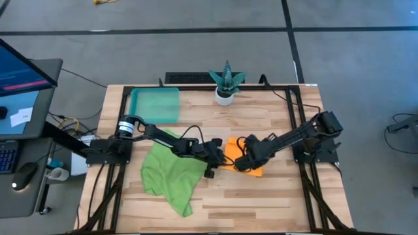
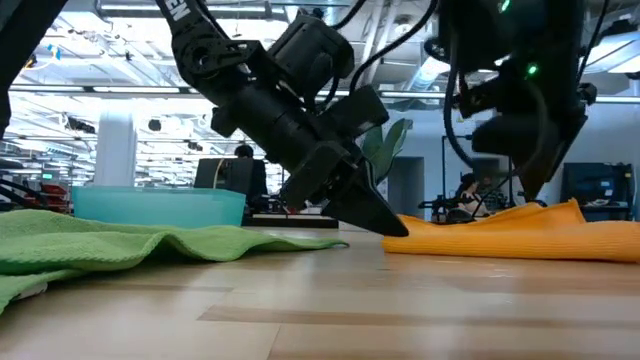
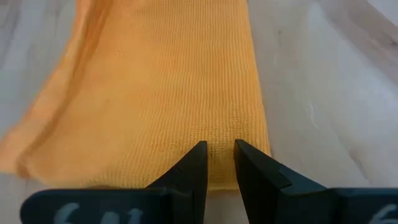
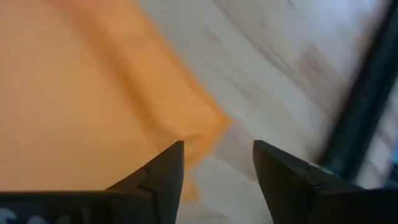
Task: Roll microfiber towels into tight, uniform cylinder then place into a basket
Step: Fold the yellow microfiber cloth
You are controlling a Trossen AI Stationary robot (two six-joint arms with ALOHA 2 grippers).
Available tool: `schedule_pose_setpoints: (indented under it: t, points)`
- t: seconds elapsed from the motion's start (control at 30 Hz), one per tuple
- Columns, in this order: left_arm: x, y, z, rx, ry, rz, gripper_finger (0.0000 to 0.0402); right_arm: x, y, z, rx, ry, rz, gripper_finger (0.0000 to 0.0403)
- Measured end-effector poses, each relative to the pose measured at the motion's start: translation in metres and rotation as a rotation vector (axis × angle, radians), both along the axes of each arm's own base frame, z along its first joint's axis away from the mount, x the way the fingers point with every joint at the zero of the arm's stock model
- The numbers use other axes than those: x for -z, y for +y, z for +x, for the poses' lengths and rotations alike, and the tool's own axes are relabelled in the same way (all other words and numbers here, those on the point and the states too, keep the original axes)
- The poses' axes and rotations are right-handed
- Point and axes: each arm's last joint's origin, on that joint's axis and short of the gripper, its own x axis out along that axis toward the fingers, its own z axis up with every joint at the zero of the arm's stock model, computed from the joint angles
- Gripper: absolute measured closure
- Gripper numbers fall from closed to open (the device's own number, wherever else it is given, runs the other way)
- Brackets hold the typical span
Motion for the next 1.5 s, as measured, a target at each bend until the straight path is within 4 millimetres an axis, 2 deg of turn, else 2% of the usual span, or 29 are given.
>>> schedule_pose_setpoints:
  t: [0.2,0.37,0.5,0.63,0.9,1.1,1.33,1.5]
  points:
    - [-0.02,-0.019,-0.007,0.004,-0.013,0.075,0.0329,-0.005,0.035,0.002,-0.141,-0.217,0.005,0.0209]
    - [-0.028,-0.038,-0.012,0.052,-0.02,0.074,0.0329,0.013,0.047,0.002,-0.151,-0.206,-0.025,0.0225]
    - [-0.027,-0.049,-0.015,0.089,-0.007,0.089,0.0329,0.027,0.041,-0.001,-0.084,-0.174,-0.076,0.0251]
    - [-0.025,-0.05,-0.016,0.073,0.013,0.096,0.0329,0.037,0.026,-0.007,0.012,-0.147,-0.104,0.0288]
    - [-0.024,-0.05,-0.017,0.069,0.017,0.093,0.0329,0.06,0.004,-0.015,0.114,-0.096,-0.01,0.0342]
    - [-0.025,-0.049,-0.016,0.066,0.011,0.093,0.0329,0.058,0.003,-0.016,0.136,-0.086,-0.016,0.0359]
    - [-0.028,-0.048,-0.016,0.03,-0.007,0.121,0.0329,0.04,0.011,-0.011,0.109,-0.054,-0.048,0.0362]
    - [-0.051,-0.048,-0.021,0.012,-0.042,0.135,0.0329,0.023,0.017,-0.005,0.076,-0.051,-0.089,0.0364]
